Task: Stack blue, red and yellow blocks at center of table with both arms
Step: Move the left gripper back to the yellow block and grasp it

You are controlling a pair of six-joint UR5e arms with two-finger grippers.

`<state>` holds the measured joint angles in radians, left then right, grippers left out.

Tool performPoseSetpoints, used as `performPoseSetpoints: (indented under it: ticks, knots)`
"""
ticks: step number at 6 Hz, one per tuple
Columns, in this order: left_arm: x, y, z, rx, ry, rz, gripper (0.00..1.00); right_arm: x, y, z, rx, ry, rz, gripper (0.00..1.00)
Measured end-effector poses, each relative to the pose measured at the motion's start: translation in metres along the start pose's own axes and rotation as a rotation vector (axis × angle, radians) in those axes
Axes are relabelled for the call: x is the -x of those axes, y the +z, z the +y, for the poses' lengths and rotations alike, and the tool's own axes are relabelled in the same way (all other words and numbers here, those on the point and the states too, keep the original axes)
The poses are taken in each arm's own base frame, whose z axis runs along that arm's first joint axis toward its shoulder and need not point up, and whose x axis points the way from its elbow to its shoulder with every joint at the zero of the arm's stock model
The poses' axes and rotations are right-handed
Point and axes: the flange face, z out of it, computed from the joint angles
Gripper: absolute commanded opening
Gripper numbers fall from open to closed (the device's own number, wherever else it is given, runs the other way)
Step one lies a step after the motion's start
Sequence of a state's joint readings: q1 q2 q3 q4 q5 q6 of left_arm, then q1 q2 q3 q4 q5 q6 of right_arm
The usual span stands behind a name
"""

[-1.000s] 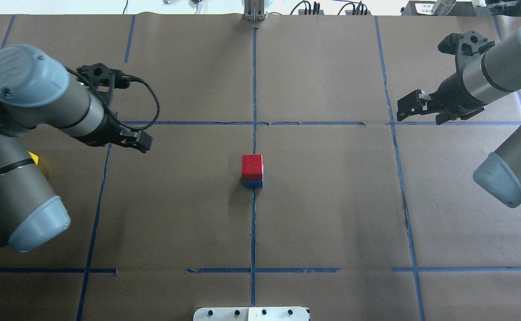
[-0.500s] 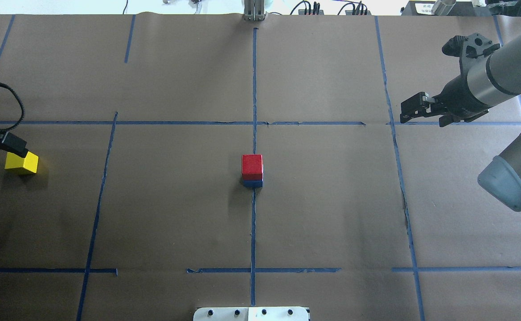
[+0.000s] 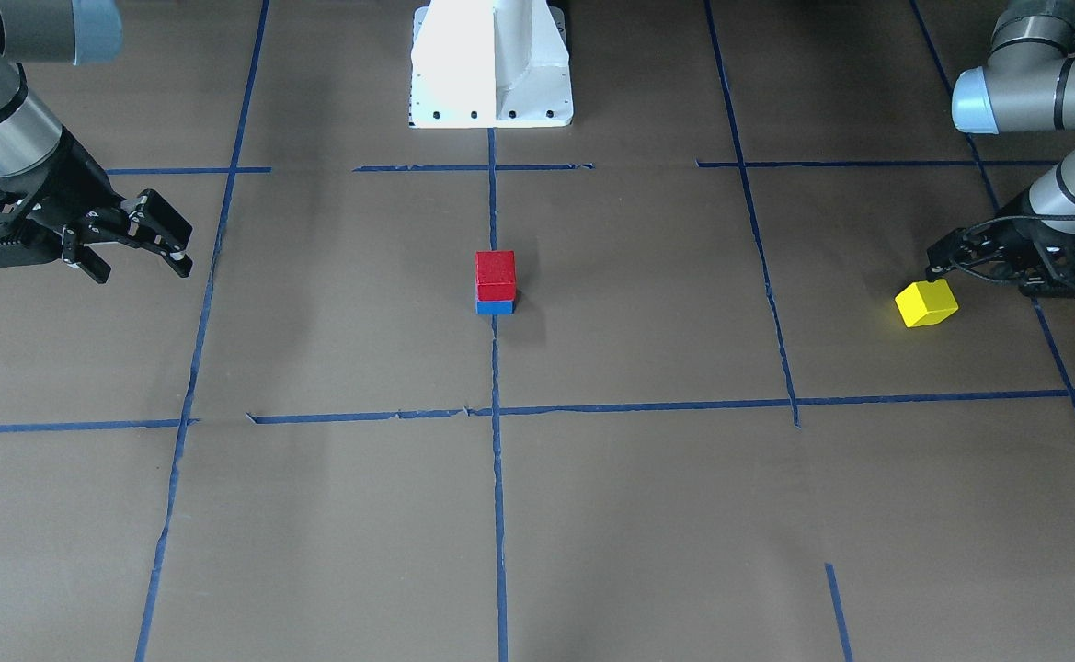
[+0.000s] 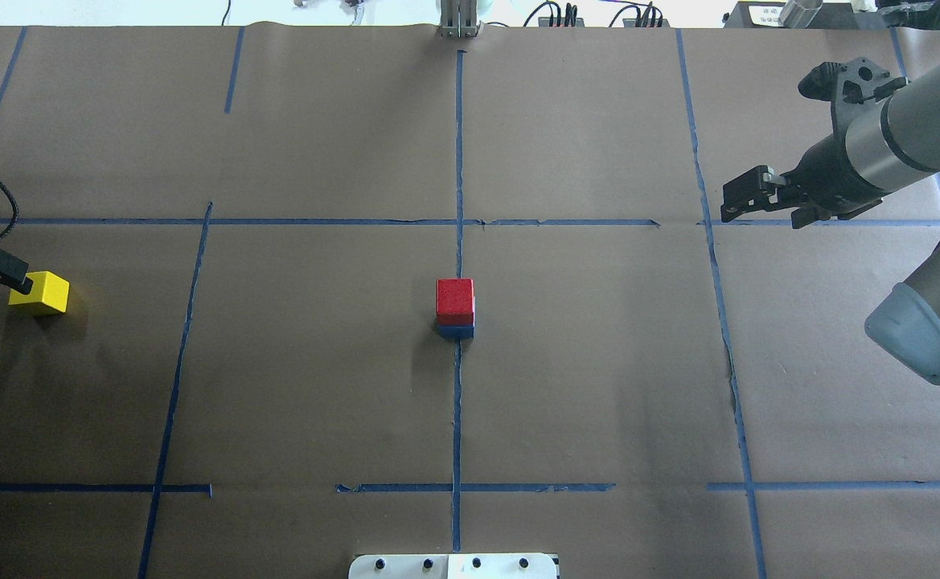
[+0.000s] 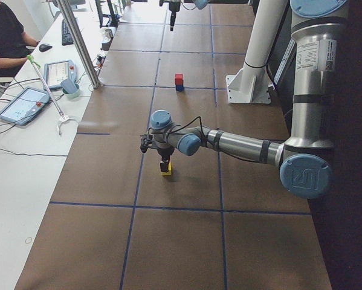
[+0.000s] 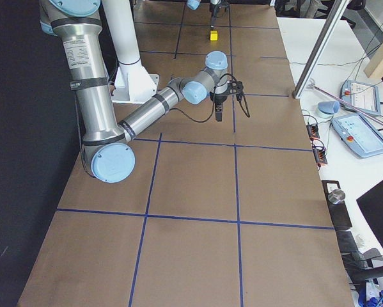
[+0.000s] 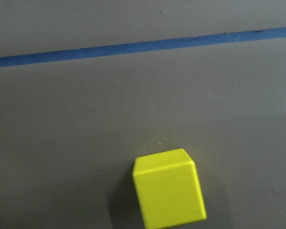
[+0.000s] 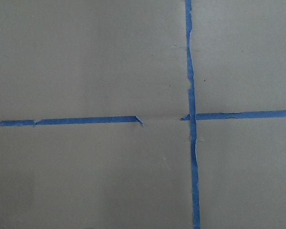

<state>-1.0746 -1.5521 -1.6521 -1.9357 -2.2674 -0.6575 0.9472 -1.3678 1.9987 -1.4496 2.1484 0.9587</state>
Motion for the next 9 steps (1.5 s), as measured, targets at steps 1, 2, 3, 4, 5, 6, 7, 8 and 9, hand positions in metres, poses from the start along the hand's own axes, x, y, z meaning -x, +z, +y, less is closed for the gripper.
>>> performPoseSetpoints:
  ticks: [1,2,3,4,5,6,7,8,9]
  knots:
    - [-0.003,0.000,-0.003,-0.002,-0.060,0.006,1.00,0.000,0.000,0.000,0.001,0.000,0.000,1.00]
    - [-0.007,0.000,-0.005,-0.003,-0.103,0.010,1.00,0.000,0.000,0.000,0.001,-0.001,-0.001,1.00]
    - [-0.009,0.000,-0.008,-0.004,-0.131,0.012,1.00,0.001,0.001,0.000,0.002,-0.001,-0.001,1.00]
    - [-0.009,0.002,-0.009,-0.004,-0.142,0.013,1.00,0.000,0.001,0.000,0.002,0.000,0.001,1.00]
    - [-0.006,0.007,-0.011,-0.006,-0.142,0.015,1.00,0.000,0.002,0.000,0.001,0.000,0.002,1.00]
    - [-0.004,0.013,-0.015,-0.007,-0.139,0.017,1.00,0.001,0.002,0.000,0.002,-0.001,0.002,1.00]
    - [-0.004,0.017,-0.018,-0.008,-0.137,0.018,1.00,0.001,0.002,0.001,0.002,-0.002,0.002,1.00]
    - [-0.003,0.018,-0.019,-0.009,-0.136,0.019,1.00,0.001,0.002,0.001,0.002,-0.003,0.001,1.00]
    - [-0.004,0.019,-0.019,-0.008,-0.134,0.019,1.00,0.002,0.002,0.001,0.002,-0.003,0.001,1.00]
